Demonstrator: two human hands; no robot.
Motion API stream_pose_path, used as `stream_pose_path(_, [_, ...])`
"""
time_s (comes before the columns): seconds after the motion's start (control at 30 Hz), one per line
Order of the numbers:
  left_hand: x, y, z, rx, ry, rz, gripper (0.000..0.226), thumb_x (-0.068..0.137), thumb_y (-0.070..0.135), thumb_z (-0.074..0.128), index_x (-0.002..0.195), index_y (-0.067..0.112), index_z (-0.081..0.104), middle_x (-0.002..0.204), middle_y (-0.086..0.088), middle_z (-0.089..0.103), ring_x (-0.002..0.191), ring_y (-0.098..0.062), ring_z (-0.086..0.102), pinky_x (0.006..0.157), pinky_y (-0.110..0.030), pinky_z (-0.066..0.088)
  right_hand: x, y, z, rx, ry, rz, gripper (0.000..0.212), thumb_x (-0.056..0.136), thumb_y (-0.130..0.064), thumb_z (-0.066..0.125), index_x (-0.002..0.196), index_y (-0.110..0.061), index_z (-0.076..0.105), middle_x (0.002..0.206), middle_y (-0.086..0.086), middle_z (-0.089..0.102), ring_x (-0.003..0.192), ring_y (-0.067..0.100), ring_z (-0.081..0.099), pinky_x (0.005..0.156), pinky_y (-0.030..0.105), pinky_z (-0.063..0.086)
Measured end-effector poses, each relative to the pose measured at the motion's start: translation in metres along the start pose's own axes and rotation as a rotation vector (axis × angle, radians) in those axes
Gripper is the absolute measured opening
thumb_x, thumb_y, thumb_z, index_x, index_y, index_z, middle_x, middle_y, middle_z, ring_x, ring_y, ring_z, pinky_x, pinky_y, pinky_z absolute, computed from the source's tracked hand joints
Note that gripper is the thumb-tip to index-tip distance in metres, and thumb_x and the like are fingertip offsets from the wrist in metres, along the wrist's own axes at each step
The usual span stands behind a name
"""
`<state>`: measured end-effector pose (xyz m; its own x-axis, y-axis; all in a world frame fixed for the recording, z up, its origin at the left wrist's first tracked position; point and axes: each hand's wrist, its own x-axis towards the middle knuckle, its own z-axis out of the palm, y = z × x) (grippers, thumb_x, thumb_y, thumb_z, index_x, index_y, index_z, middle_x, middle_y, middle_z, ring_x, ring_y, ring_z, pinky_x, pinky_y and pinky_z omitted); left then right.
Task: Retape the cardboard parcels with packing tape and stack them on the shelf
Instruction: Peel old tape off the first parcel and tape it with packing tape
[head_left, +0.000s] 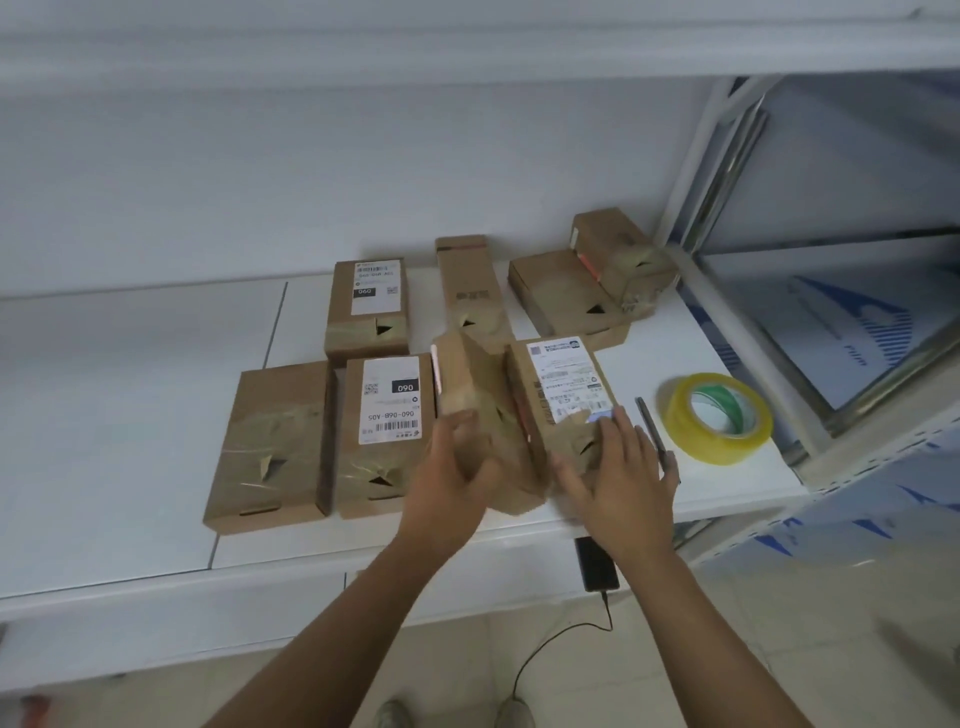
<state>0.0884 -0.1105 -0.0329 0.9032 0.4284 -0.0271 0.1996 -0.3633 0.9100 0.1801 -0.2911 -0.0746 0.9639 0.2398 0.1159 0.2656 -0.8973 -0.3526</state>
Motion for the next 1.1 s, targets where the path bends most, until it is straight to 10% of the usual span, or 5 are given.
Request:
stream_pose_path(0.13, [-0.008,-0.006,0.014,-0.049,0.033,0.001,0.04,0.102,0.033,0.047,0.139,0.025,0.036,0.123,0.007,0.059,0.096,0.005,0.061,0.076,-0.016,0.052,0.006,0.015,-0.004,0.014,0.075,0.045,0.083,0.085,-0.073,0.023,0.144,-0.017,0.04,0.161,0.005,0.028,0.15,0.025,0.019,0.118,0.059,0.01])
stream_pose_path(0.37, [-0.003,-0.012,0.026,0.663,0.053,0.134,0.068,0.098,0.047,0.015,0.152,0.01,0.032,0.159,-0.008,0.03,0.144,-0.026,0.029,0.118,-0.038,0.025,0.013,0.023,-0.007,0.065,0.073,-0.018,0.072,0.089,-0.061,0.032,0.141,-0.011,0.044,0.158,0.013,0.032,0.148,0.03,0.022,0.119,0.056,0.019])
stream_pose_path(0.7, [0.01,-0.021,0.04,0.932,-0.074,0.347,0.026,0.076,0.011,0.072,0.1,0.009,0.066,0.103,-0.007,0.061,0.088,-0.028,0.062,0.07,-0.038,0.058,0.011,0.031,-0.006,0.149,0.12,-0.109,0.053,0.096,-0.048,0.051,0.127,-0.005,0.056,0.154,0.013,0.041,0.15,0.023,0.025,0.12,0.037,0.002])
stream_pose_path(0.9, [0.016,-0.014,0.043,1.074,-0.167,0.307,0.054,0.098,0.03,0.042,0.149,0.013,0.035,0.159,-0.003,0.029,0.131,-0.028,0.039,0.108,-0.037,0.035,0.01,0.032,0.003,0.247,0.174,-0.128,0.043,0.095,-0.05,0.05,0.104,-0.01,0.064,0.146,0.011,0.051,0.146,0.026,0.033,0.121,0.043,0.019])
stream_pose_path(1.1, [0.017,-0.015,0.046,1.066,-0.145,0.333,0.05,0.087,0.032,0.038,0.127,0.01,0.057,0.138,-0.009,0.053,0.112,-0.031,0.057,0.092,-0.041,0.051,0.015,0.032,0.001,0.357,0.204,-0.131,0.012,0.094,-0.026,0.064,0.099,-0.017,0.059,0.129,0.003,0.061,0.132,0.027,0.048,0.106,0.053,0.038])
